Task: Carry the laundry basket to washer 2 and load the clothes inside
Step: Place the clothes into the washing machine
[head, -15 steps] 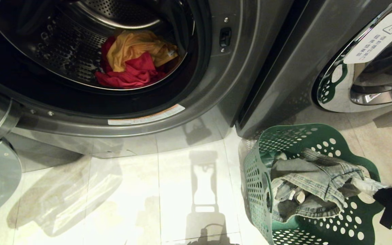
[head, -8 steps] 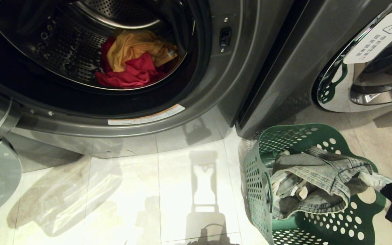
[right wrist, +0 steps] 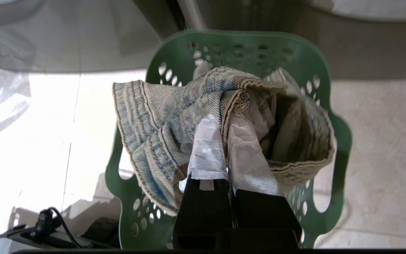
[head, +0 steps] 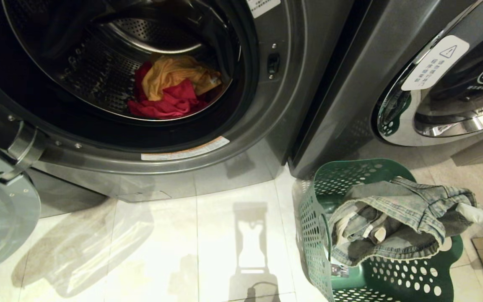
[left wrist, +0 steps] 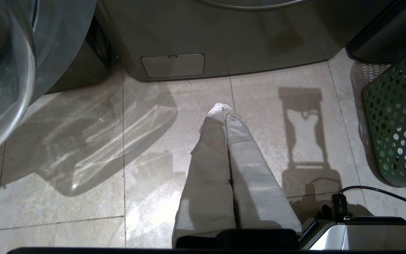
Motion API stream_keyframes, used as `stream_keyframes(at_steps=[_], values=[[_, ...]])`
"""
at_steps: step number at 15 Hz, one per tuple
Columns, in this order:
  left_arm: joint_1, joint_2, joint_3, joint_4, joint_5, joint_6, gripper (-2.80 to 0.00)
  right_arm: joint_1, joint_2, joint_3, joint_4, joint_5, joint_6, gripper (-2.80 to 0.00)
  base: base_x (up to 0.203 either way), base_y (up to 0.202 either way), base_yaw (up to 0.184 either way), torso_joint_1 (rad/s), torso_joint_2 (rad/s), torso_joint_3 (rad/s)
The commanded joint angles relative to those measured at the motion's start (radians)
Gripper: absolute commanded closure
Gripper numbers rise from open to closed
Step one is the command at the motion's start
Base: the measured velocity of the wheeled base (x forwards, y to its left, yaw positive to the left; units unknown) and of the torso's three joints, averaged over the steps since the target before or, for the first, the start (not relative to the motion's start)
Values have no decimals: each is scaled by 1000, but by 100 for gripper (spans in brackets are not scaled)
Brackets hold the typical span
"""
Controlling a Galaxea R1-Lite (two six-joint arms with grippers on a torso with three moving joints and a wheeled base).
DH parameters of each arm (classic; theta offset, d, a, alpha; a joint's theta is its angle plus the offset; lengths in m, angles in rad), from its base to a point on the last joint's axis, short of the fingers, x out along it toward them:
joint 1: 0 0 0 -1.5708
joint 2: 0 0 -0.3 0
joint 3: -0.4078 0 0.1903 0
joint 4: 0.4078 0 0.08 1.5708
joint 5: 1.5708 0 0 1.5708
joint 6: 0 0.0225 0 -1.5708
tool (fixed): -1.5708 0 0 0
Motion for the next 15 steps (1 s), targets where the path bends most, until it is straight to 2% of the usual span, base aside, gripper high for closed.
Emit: stream_keyframes(at_steps=[1,15], values=[[0,0,11,-2,-1,0,0,0,-19,-12,-2,3,0,0,0,0,0,0,2,200],[0,0,11,-2,-1,0,0,-2,14,-47,-2,-45,-5,0,0,0,0,2,2,205]])
